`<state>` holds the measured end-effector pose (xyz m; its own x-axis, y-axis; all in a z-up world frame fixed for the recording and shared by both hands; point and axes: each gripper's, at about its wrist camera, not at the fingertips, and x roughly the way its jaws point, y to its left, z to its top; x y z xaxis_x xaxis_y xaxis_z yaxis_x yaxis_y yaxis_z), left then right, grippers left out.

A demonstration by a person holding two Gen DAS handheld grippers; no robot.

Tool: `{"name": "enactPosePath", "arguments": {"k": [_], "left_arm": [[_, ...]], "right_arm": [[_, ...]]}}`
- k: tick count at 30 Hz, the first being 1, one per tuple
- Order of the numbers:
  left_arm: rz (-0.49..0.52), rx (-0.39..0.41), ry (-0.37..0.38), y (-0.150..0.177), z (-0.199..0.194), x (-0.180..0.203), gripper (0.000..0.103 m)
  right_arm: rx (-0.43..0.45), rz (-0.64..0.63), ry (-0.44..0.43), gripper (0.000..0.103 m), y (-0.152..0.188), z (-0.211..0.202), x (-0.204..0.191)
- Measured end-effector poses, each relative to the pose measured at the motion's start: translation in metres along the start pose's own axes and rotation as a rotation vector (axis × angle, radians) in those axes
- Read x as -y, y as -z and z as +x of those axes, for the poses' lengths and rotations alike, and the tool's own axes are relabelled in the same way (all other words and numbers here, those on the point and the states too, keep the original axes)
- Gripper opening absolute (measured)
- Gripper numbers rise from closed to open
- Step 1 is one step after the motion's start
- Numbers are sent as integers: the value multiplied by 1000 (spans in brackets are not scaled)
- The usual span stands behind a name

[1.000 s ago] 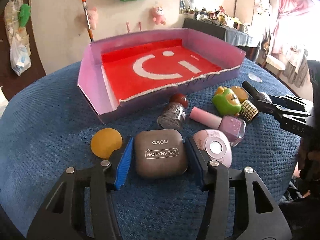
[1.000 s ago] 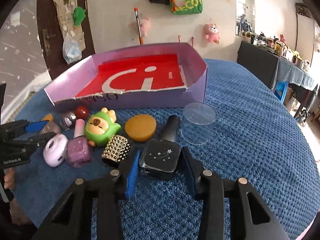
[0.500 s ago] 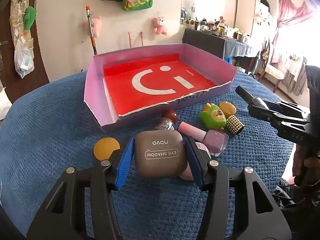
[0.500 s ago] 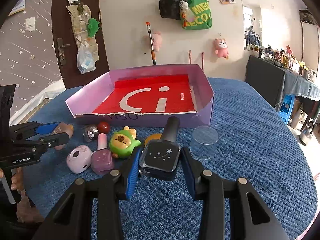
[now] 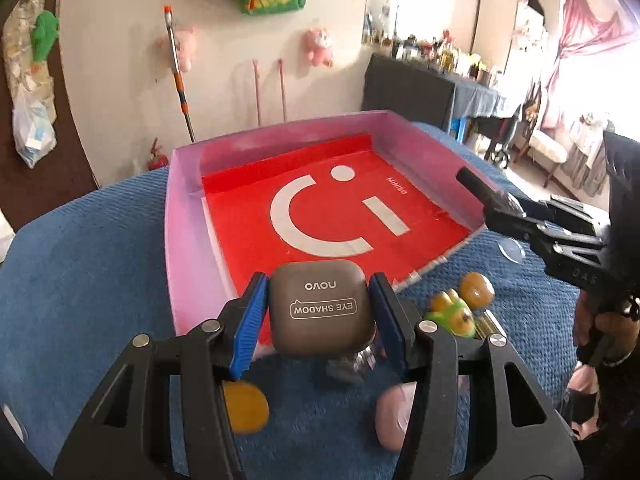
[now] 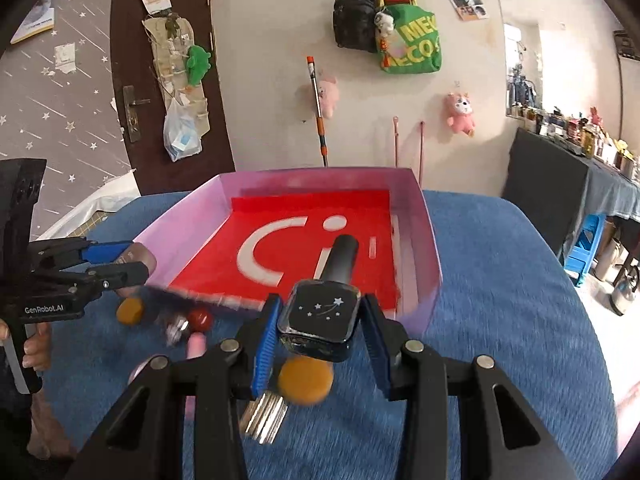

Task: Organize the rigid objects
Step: 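Lift the grey compact with the left tool while the right tool lifts the black bottle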

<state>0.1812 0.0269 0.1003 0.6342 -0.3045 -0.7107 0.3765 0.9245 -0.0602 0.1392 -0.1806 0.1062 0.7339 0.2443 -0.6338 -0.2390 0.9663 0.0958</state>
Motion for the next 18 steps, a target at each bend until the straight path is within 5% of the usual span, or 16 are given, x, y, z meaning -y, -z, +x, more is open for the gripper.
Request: {"name": "enactPosePath", "arguments": {"k": [7,18], "left_arm": [[46,-160,-25,-22,47,-1,50],[92,-274,-67,-21,80,2,50]], "right_arm": [[-164,-65,0,43,-43,63,12],[-384,-202,16,43,-44,120,4]]}}
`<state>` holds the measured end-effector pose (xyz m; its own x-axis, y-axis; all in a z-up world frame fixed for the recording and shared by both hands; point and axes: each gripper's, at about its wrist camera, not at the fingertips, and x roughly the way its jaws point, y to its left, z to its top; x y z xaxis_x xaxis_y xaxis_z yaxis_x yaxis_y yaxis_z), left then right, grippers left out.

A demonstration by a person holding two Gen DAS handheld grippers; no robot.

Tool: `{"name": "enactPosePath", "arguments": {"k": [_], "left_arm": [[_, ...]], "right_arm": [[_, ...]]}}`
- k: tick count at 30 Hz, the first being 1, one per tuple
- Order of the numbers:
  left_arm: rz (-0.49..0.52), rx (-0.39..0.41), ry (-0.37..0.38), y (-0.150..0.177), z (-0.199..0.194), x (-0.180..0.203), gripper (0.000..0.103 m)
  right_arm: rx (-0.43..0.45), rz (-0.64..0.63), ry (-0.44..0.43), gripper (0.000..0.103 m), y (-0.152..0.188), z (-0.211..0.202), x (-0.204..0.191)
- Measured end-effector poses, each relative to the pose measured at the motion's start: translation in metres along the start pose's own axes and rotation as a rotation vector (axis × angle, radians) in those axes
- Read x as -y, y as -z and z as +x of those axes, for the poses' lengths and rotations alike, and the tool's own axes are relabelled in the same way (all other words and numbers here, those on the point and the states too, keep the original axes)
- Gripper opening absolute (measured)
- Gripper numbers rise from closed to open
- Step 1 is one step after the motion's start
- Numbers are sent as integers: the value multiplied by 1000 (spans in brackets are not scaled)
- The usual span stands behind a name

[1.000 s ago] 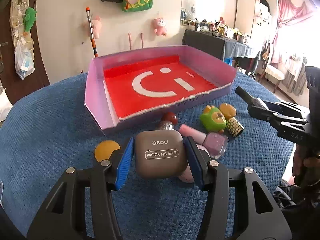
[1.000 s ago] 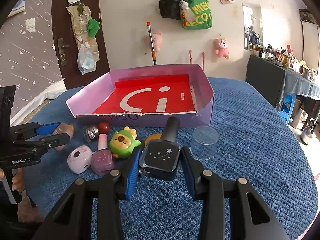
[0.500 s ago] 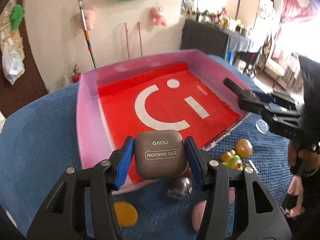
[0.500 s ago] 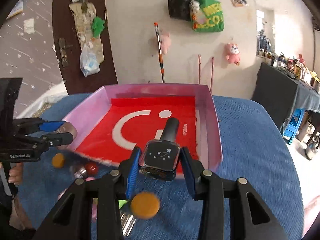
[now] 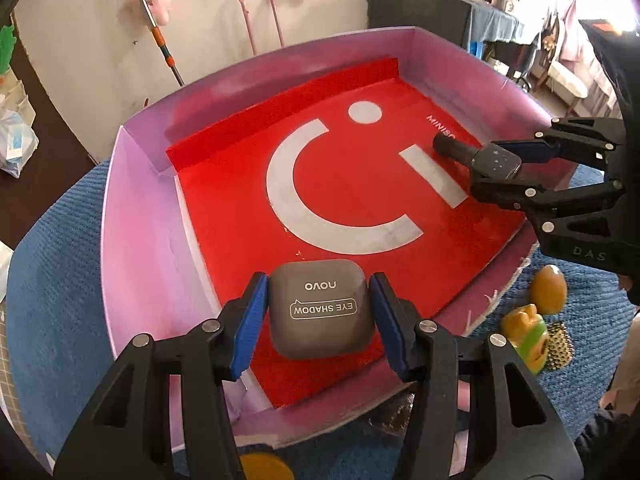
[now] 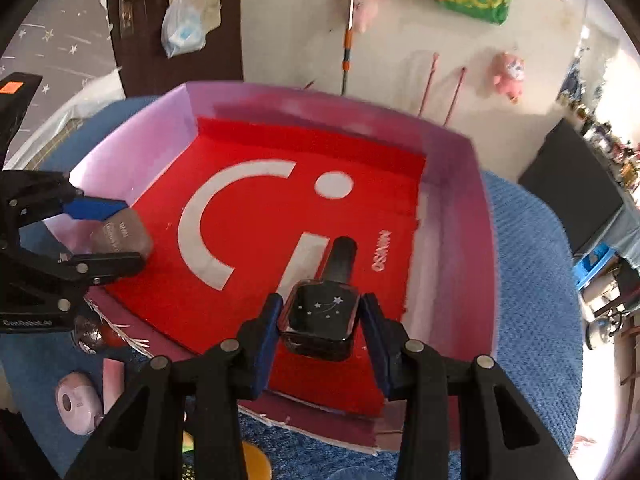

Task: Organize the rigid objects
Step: 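Lift the grey compact with the left tool while the right tool lifts the black bottle, then release the grey compact in the box with the left tool while the right tool releases the bottle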

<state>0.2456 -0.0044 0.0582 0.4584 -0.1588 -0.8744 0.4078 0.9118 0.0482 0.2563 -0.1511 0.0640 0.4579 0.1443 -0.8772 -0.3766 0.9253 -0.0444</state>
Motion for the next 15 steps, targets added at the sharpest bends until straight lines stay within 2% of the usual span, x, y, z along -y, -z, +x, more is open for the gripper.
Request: {"name": "enactPosePath", "arguments": {"k": [4,15], "left_arm": [[-2,-20,-1,3,6,-2,50],[-17,-35,16,2,9,-9,50]], "right_arm": [[-34,-43,48,43,1,9,-3],[-86,-42,30,42,1,16,-4]]}}
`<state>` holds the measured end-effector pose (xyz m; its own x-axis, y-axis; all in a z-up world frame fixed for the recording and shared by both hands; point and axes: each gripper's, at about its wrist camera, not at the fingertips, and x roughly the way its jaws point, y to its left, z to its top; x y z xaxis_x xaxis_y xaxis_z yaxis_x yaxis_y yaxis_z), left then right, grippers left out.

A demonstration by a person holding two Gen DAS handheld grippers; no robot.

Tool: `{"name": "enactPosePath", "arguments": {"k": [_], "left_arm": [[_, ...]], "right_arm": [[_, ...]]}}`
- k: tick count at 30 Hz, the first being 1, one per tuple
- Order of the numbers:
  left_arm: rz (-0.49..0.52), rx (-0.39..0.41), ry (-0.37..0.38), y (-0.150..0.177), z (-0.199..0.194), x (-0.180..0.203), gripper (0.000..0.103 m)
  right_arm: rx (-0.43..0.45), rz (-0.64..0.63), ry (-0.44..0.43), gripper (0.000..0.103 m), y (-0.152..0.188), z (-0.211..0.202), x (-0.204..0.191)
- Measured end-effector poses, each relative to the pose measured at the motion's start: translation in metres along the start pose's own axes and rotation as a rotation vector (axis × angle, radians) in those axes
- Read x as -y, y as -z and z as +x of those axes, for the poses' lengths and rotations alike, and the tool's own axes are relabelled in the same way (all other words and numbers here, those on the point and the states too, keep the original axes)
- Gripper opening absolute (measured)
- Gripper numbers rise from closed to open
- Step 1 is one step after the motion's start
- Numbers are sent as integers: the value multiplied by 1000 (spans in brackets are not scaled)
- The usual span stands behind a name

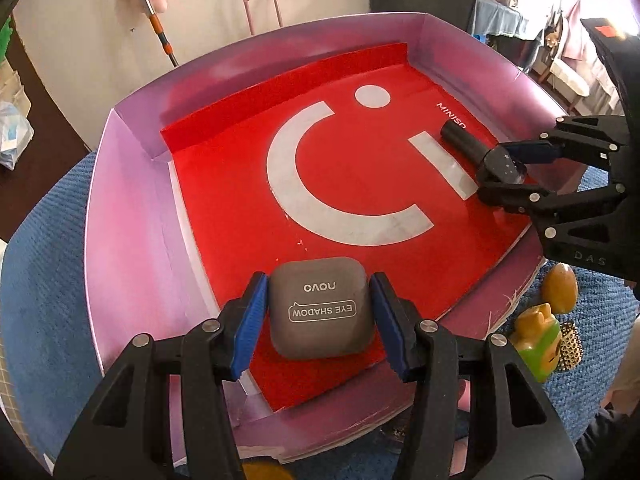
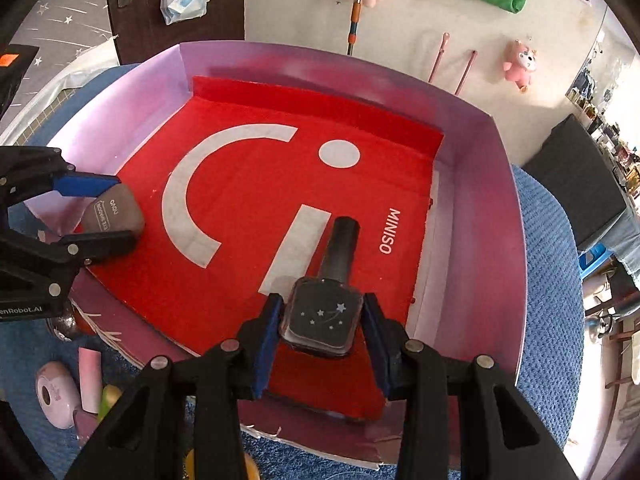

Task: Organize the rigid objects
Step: 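Release the grey compact in the box with the left tool while the right tool releases the bottle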

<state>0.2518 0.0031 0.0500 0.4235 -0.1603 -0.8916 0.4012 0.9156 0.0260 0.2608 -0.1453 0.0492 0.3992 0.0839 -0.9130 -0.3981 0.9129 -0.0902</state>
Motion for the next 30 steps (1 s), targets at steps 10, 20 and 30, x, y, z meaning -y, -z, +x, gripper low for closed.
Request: {"name": "enactPosePath", "arguments": {"k": [10,20,30], "left_arm": [[-5,-7,-13,-1,2,2,51],[-16,58,-8,-1,-14,3,68],[-32,196,3,9,-62,15,79]], "right_arm": [[-12,-4,-2,42,-6,3,0],[4,11,-9,46,-8,-4,2],[122,47,-59,74,-3,-53,2]]}}
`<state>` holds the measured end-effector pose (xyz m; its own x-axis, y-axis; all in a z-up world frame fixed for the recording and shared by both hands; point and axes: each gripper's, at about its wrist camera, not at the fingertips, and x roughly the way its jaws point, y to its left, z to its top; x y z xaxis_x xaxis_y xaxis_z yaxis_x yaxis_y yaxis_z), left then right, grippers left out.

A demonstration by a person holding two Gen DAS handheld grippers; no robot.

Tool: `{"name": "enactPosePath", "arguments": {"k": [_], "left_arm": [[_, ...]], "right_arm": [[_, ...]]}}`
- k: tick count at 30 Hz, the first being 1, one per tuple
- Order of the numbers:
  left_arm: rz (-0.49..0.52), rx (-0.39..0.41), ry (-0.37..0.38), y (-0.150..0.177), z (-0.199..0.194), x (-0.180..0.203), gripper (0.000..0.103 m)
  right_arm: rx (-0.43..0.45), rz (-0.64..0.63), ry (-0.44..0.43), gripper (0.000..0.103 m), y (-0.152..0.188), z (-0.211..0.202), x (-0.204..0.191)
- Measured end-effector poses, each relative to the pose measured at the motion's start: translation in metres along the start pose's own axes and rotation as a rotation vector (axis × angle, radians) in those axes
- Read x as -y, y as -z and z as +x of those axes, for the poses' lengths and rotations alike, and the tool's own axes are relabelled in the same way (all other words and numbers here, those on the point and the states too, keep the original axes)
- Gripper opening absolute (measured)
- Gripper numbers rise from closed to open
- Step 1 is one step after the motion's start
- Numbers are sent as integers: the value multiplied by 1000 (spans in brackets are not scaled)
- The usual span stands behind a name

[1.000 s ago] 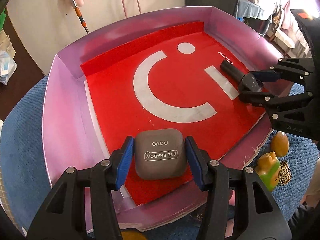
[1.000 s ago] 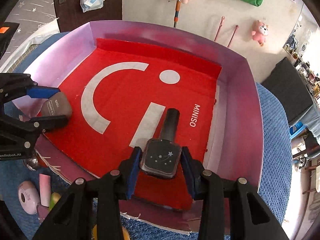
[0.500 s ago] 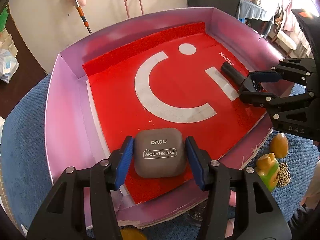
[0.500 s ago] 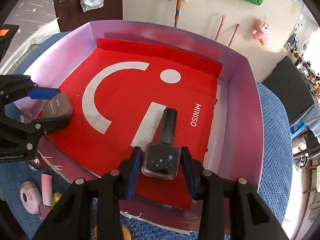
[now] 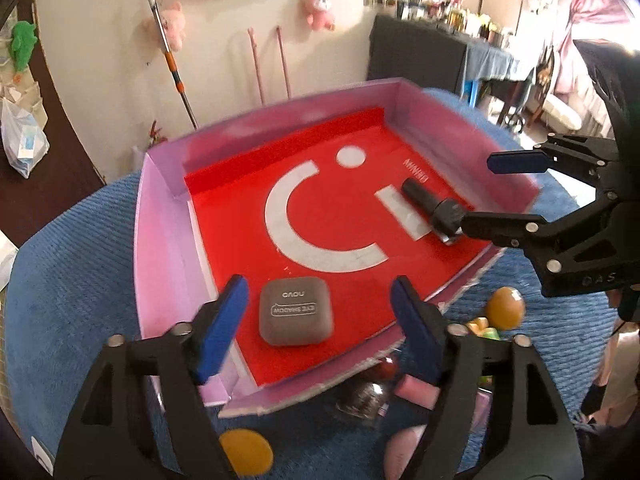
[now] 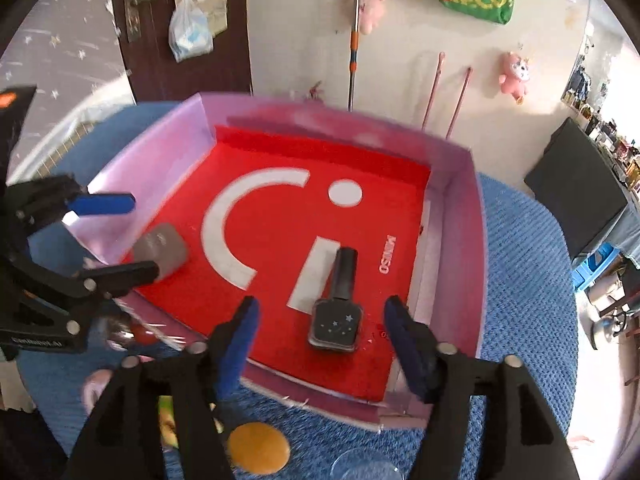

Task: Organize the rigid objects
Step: 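Release the grey compact in the box with the left tool while the right tool releases the bottle, then withdraw both tools from the box back over the table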

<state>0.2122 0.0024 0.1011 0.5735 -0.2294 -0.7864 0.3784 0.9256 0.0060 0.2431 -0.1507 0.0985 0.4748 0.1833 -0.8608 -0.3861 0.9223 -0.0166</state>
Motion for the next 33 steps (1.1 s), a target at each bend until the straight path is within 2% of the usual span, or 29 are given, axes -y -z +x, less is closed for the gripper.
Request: {"name": "enactPosePath", "arguments": {"k": [3,7,9,11,14,17,19,22,26,33], "left_arm": [[1,60,5,2,-20,6,84],[-35,128,19,9,-45,11,85],[-47,173,17,15,-58,16,87],[-44,223,-3,21,-69,22,93],[-45,343,-51,35,-89,32,96],[-47,436,-95,50,-105,41,99],[-59,475,-98,60,-113,46,100],[-88,512,-98,75,-120,51,103],[-112,539,-143,96,-121,58,103],[-200,478,-146,130,-99,55,103]], "right_arm": [[67,4,-18,82,2,-28,-4],[148,0,-22,85,7,-61,-10],[193,-4,-14,93,13,-79,-14],[229,-8,-5,98,18,-92,-18],[291,-18,31,102,28,-112,-26],[361,1,85,103,42,-130,-31],[409,24,111,103,54,-140,-35],[471,46,155,103,72,-151,-42],[510,74,179,103,99,-154,-52],[502,151,192,103,138,-135,-63]]}}
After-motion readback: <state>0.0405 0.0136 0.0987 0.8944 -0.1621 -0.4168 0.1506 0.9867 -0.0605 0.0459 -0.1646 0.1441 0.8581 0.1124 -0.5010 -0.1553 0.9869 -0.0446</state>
